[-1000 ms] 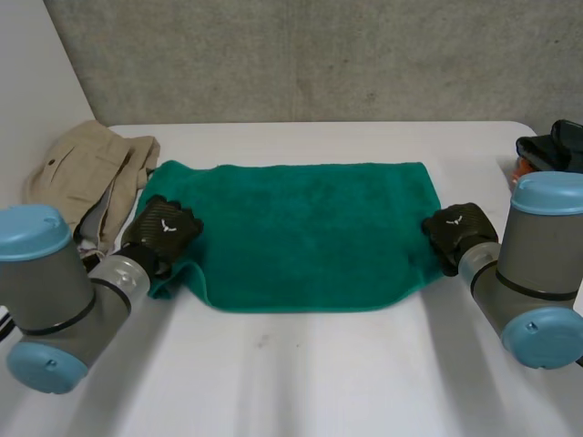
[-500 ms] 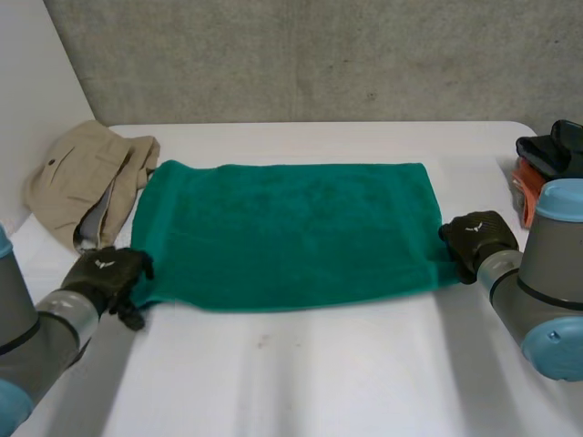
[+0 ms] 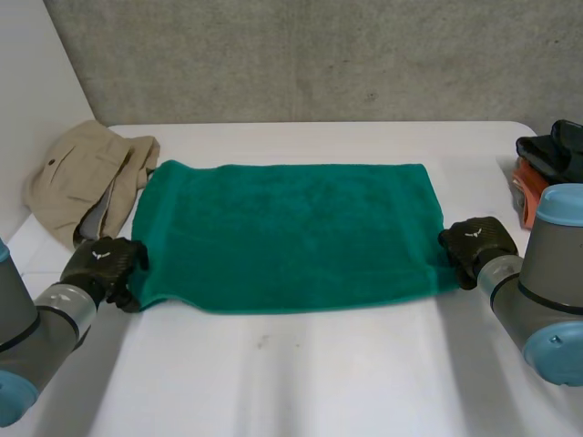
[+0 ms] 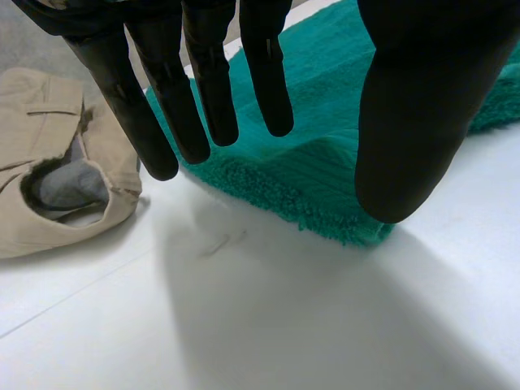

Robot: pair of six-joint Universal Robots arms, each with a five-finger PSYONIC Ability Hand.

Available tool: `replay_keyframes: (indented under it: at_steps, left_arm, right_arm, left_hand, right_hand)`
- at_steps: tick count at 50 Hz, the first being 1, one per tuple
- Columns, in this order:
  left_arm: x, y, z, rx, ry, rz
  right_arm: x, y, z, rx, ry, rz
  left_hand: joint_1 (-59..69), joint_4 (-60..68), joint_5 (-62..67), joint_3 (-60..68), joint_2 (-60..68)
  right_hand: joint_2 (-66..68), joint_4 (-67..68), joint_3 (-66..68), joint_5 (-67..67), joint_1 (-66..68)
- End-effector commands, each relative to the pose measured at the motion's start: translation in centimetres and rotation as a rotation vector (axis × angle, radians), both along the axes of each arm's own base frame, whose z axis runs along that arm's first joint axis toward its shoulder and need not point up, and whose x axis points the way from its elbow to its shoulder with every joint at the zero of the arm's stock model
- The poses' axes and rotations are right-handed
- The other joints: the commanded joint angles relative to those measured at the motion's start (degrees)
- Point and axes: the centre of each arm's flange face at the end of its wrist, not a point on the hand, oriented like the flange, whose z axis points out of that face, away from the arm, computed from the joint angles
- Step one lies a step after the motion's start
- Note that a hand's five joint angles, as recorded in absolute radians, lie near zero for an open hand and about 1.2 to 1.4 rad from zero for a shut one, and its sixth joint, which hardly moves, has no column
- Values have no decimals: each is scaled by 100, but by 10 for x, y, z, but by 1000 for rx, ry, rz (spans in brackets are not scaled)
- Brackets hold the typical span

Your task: Fold the laundry.

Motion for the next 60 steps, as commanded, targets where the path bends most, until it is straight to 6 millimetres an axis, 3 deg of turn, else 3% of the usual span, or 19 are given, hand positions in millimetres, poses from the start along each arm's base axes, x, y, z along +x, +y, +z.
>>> replay_keyframes:
  at_steps: [1,4,5,6,11,15,16,19,24,27,30,34,38,39,47,54,60]
  left_arm:
    - [-3,-4,-7,18,-5,-11]
    - [-5,-6,-12,26,-7,-18]
    - [-7,-9,-12,23,-7,-24]
    - [-7,-10,-13,23,-7,-23]
    - [-8,-10,-4,11,-12,-17]
    - [-11,13,41,-30,-11,-39]
    - [-10,29,58,-28,-19,-50]
    - [-7,58,70,26,-69,-81]
    - [-3,94,69,117,-260,-184]
    - [-2,114,58,175,-421,-303]
    - [-1,116,52,174,-509,-369]
    - [-7,88,44,97,-556,-382]
    - [-19,50,45,-60,-560,-360]
    - [-26,34,45,-127,-561,-356]
    - [-71,-33,43,-409,-549,-359]
    - [-84,-85,22,-450,-572,-269]
    - [-97,-104,2,-440,-586,-220]
  right_arm:
    - [0,0,0,-1,-1,2]
    - [0,0,0,-1,-1,2]
    - [0,0,-1,2,0,2]
    - [0,0,0,0,0,2]
    - [-1,3,4,2,20,12]
    - [-5,17,35,-32,89,46]
    - [-8,26,46,-29,152,73]
    - [-17,41,59,13,279,114]
    - [-34,68,58,178,439,177]
    - [-38,83,53,273,486,231]
    - [-37,85,53,277,488,238]
    - [-33,73,52,207,470,219]
    - [-25,40,43,110,413,163]
    - [-24,34,41,100,397,148]
    - [-10,-22,30,11,265,62]
    - [4,-69,22,-120,253,15]
    - [17,-96,14,-195,261,6]
  left_hand:
    - [615,603,608,643,643]
    - [1703,1691,1696,1731,1731]
    - [3723,3712,3717,3752,3751]
    - [4507,4496,4501,4536,4535]
    - [4515,4504,4509,4544,4543]
    - [4515,4504,4509,4544,4543]
    - [4515,4504,4509,4544,4543]
    - [4515,4504,4509,4544,4543]
    - [4515,4504,4509,4544,4543]
    - [4515,4504,4509,4544,4543]
    - [4515,4504,4509,4544,4543]
    - [4515,4504,4509,4544,4543]
    - [4515,4504,4509,4544,4543]
    - [4515,4504,4509,4544,4543]
    - [4515,4504,4509,4544,4543]
    - [4515,4504,4509,4544,4543]
    - [4515,4504,4509,4544,4543]
  right_hand:
    - [1233,1138,1168,1116,1622]
    - [1233,1138,1168,1116,1622]
    - [1233,1138,1168,1116,1622]
    - [1233,1138,1168,1116,1622]
    - [1233,1138,1168,1116,1622]
    - [1233,1138,1168,1116,1622]
    - [1233,1138,1168,1116,1622]
    - [1233,1138,1168,1116,1622]
    - [1233,1138,1168,1116,1622]
    - [1233,1138,1168,1116,1622]
    - [1233,1138,1168,1116,1622]
    - [1233,1138,1168,1116,1622]
    - [1233,1138,1168,1116,1622]
    - [1233,1138,1168,1116,1622]
    - [1233,1138,1168,1116,1622]
    - [1233,1138,1168,1116,1622]
    - [1233,1138,1168,1116,1622]
